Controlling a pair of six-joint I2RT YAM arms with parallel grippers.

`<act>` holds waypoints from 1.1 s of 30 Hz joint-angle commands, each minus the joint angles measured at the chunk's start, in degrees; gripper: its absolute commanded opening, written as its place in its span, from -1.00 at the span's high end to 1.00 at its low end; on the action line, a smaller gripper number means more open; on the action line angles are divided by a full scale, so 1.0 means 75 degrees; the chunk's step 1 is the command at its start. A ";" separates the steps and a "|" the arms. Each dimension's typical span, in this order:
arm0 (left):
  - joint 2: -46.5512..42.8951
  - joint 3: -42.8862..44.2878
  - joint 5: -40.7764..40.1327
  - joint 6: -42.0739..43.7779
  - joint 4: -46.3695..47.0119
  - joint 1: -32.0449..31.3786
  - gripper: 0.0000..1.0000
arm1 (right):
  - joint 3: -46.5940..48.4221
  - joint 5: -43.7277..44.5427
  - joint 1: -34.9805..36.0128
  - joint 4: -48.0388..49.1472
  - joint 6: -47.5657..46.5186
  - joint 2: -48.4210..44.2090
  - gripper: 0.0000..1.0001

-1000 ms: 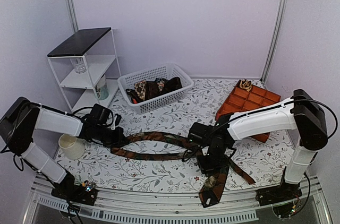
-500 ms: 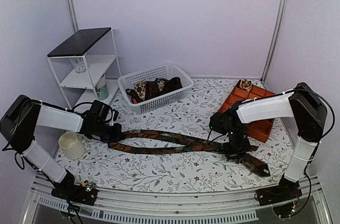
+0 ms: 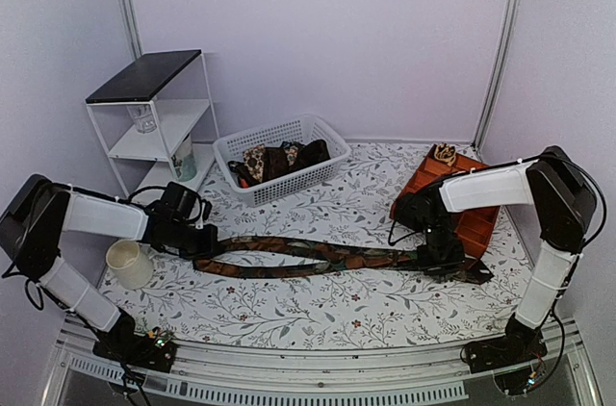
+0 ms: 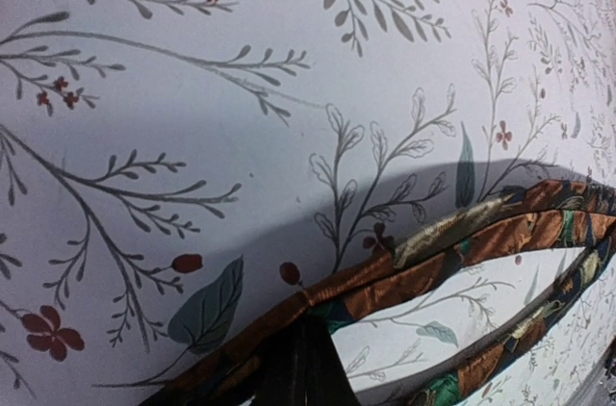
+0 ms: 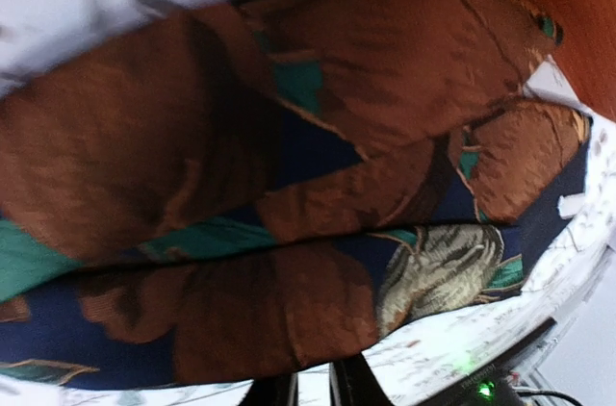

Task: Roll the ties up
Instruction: Adjust the tie at the center of the board.

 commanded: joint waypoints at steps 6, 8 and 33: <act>-0.0519 -0.0652 -0.0424 -0.0220 -0.0807 0.0055 0.98 | 0.0189 -0.0395 0.0097 0.0532 0.0037 -0.1213 0.61; -0.0604 -0.0690 -0.0441 -0.0237 -0.0848 0.0053 0.98 | 0.0172 -0.0503 0.0101 0.0857 0.0059 -0.1236 0.58; -0.0844 -0.0423 -0.0657 -0.0153 -0.0993 0.0547 0.93 | -0.1515 -0.0606 0.0097 0.3379 0.0409 -0.0706 0.63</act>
